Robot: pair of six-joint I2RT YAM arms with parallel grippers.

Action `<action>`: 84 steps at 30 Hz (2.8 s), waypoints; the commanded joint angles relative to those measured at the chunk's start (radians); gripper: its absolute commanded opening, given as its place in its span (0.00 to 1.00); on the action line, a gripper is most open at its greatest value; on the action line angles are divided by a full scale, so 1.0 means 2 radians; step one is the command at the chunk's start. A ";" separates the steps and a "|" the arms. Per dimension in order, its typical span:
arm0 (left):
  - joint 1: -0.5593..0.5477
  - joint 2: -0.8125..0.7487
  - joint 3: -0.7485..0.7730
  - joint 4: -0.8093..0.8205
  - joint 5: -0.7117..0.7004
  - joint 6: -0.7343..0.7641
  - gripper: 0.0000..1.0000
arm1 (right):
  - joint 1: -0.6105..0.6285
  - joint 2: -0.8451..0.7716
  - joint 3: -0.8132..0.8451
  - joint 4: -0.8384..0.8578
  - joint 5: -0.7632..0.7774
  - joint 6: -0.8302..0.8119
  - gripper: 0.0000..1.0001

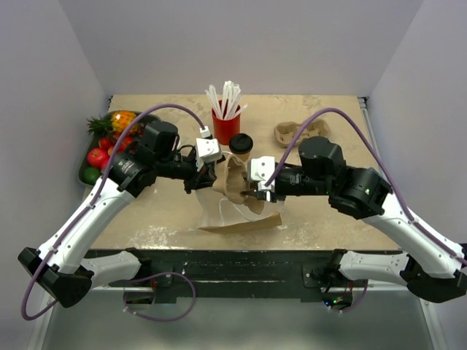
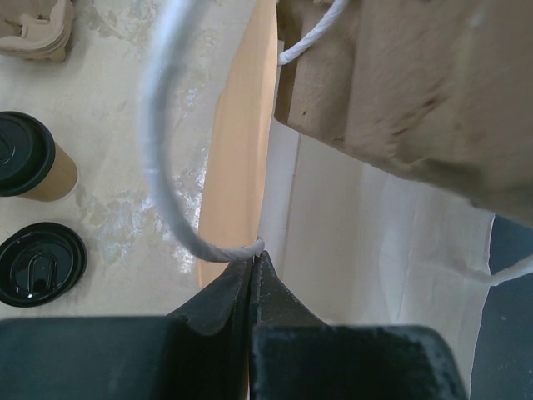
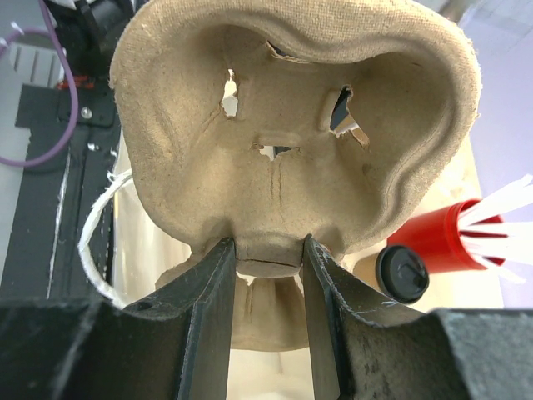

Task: Pack the takeout coffee

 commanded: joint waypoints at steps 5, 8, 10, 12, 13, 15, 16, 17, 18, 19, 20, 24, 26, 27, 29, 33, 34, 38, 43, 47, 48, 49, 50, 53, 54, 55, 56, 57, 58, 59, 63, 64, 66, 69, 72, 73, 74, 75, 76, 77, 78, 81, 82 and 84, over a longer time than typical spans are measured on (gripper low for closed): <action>0.002 -0.024 0.001 0.031 0.023 -0.008 0.00 | 0.001 0.010 -0.009 -0.042 0.027 -0.027 0.00; 0.003 -0.027 0.000 0.030 0.020 -0.009 0.00 | 0.002 0.008 -0.013 -0.056 0.028 -0.036 0.00; 0.002 -0.027 0.003 0.031 0.021 -0.012 0.00 | 0.002 0.009 -0.013 -0.073 0.022 -0.052 0.00; 0.003 -0.025 0.009 0.034 0.019 -0.019 0.00 | 0.002 0.014 -0.012 -0.086 0.024 -0.080 0.00; 0.003 -0.023 0.011 0.037 0.017 -0.023 0.00 | 0.002 0.018 -0.010 -0.103 0.022 -0.092 0.00; 0.002 -0.019 0.016 0.047 0.007 -0.043 0.00 | 0.002 0.035 0.002 -0.121 0.020 -0.123 0.00; 0.002 -0.017 0.018 0.051 0.005 -0.049 0.00 | 0.002 0.042 0.007 -0.139 0.022 -0.133 0.00; 0.003 -0.016 0.023 0.055 0.001 -0.065 0.00 | 0.002 0.049 0.012 -0.146 0.025 -0.147 0.00; 0.003 -0.013 0.027 0.064 -0.002 -0.078 0.00 | 0.003 0.060 0.019 -0.151 0.030 -0.154 0.00; 0.008 -0.011 0.029 0.068 -0.002 -0.089 0.00 | 0.004 0.066 0.023 -0.165 0.035 -0.163 0.00; 0.008 -0.010 0.033 0.069 0.002 -0.103 0.00 | 0.004 0.070 0.027 -0.171 0.046 -0.177 0.00; 0.009 -0.003 0.037 0.094 0.024 -0.131 0.00 | 0.010 0.088 0.036 -0.185 0.087 -0.204 0.00; 0.009 0.001 0.039 0.104 0.039 -0.148 0.00 | 0.019 0.105 0.053 -0.199 0.101 -0.211 0.00; 0.008 0.005 0.038 0.112 0.042 -0.153 0.00 | 0.021 0.109 0.059 -0.204 0.111 -0.211 0.00; 0.008 0.009 0.036 0.117 0.048 -0.153 0.00 | 0.029 0.125 0.072 -0.217 0.127 -0.211 0.00; -0.005 0.013 0.024 0.119 0.011 -0.153 0.00 | 0.036 0.144 0.090 -0.228 0.164 -0.198 0.00; -0.009 0.011 0.021 0.118 0.002 -0.153 0.00 | 0.036 0.146 0.092 -0.232 0.177 -0.194 0.00; -0.017 0.004 0.018 0.106 -0.044 -0.140 0.00 | 0.037 0.152 0.103 -0.243 0.190 -0.188 0.00; -0.019 -0.026 -0.024 0.122 -0.074 -0.127 0.00 | 0.036 0.131 0.092 -0.222 0.180 -0.157 0.00; -0.020 -0.075 -0.077 0.171 -0.076 -0.121 0.00 | 0.036 0.093 0.058 -0.193 0.181 -0.125 0.00; -0.022 -0.079 -0.081 0.181 -0.074 -0.122 0.00 | 0.036 0.089 0.054 -0.191 0.185 -0.125 0.00; -0.022 -0.082 -0.084 0.186 -0.070 -0.122 0.00 | 0.036 0.086 0.052 -0.195 0.186 -0.128 0.00; -0.022 -0.085 -0.087 0.188 -0.067 -0.123 0.00 | 0.036 0.088 0.056 -0.199 0.185 -0.127 0.00; -0.026 -0.082 -0.091 0.195 -0.064 -0.128 0.00 | 0.037 0.092 0.064 -0.207 0.184 -0.140 0.00; -0.028 -0.079 -0.089 0.191 -0.064 -0.128 0.00 | 0.037 0.090 0.063 -0.209 0.180 -0.147 0.00; -0.028 -0.076 -0.086 0.188 -0.058 -0.130 0.00 | 0.036 0.089 0.062 -0.208 0.180 -0.153 0.00; -0.028 -0.067 -0.078 0.185 -0.052 -0.132 0.00 | 0.036 0.083 0.053 -0.207 0.180 -0.162 0.00; -0.028 -0.063 -0.074 0.181 -0.048 -0.133 0.00 | 0.037 0.081 0.048 -0.204 0.180 -0.164 0.00; -0.028 -0.061 -0.068 0.184 -0.040 -0.139 0.00 | 0.037 0.080 0.042 -0.201 0.180 -0.164 0.00; -0.028 -0.060 -0.067 0.186 -0.032 -0.139 0.09 | 0.036 0.079 0.033 -0.200 0.169 -0.164 0.00; -0.028 -0.060 -0.064 0.188 -0.008 -0.134 0.28 | 0.036 0.079 0.010 -0.195 0.158 -0.158 0.00; -0.028 -0.060 -0.063 0.186 0.002 -0.129 0.32 | 0.035 0.077 0.006 -0.195 0.157 -0.158 0.00; -0.028 -0.062 -0.061 0.184 0.004 -0.125 0.42 | 0.036 0.076 -0.005 -0.194 0.160 -0.162 0.00; -0.028 -0.073 -0.049 0.170 0.002 -0.109 0.44 | 0.036 0.073 -0.014 -0.199 0.162 -0.162 0.00; -0.028 -0.085 -0.042 0.141 0.024 -0.086 0.43 | 0.037 0.067 -0.017 -0.207 0.163 -0.158 0.00; -0.028 -0.090 -0.041 0.134 0.030 -0.073 0.43 | 0.036 0.066 -0.018 -0.209 0.166 -0.158 0.00; -0.028 -0.098 -0.044 0.128 0.047 -0.066 0.43 | 0.036 0.065 -0.018 -0.208 0.169 -0.152 0.00; -0.028 -0.102 -0.045 0.117 0.052 -0.058 0.43 | 0.036 0.064 -0.018 -0.209 0.173 -0.147 0.00; -0.028 -0.105 -0.045 0.115 0.057 -0.045 0.43 | 0.037 0.063 -0.018 -0.210 0.174 -0.145 0.00; -0.028 -0.108 -0.045 0.112 0.069 -0.034 0.43 | 0.036 0.063 -0.018 -0.212 0.175 -0.139 0.00; -0.028 -0.110 -0.045 0.111 0.076 -0.024 0.44 | 0.036 0.063 -0.018 -0.214 0.175 -0.135 0.00; -0.028 -0.112 -0.056 0.124 0.113 0.014 0.52 | 0.036 0.062 -0.017 -0.217 0.177 -0.120 0.00; -0.028 -0.112 -0.066 0.132 0.133 0.025 0.53 | 0.036 0.060 -0.015 -0.219 0.175 -0.116 0.00; -0.028 -0.110 -0.080 0.175 0.145 0.015 0.56 | 0.037 0.058 -0.015 -0.220 0.174 -0.106 0.00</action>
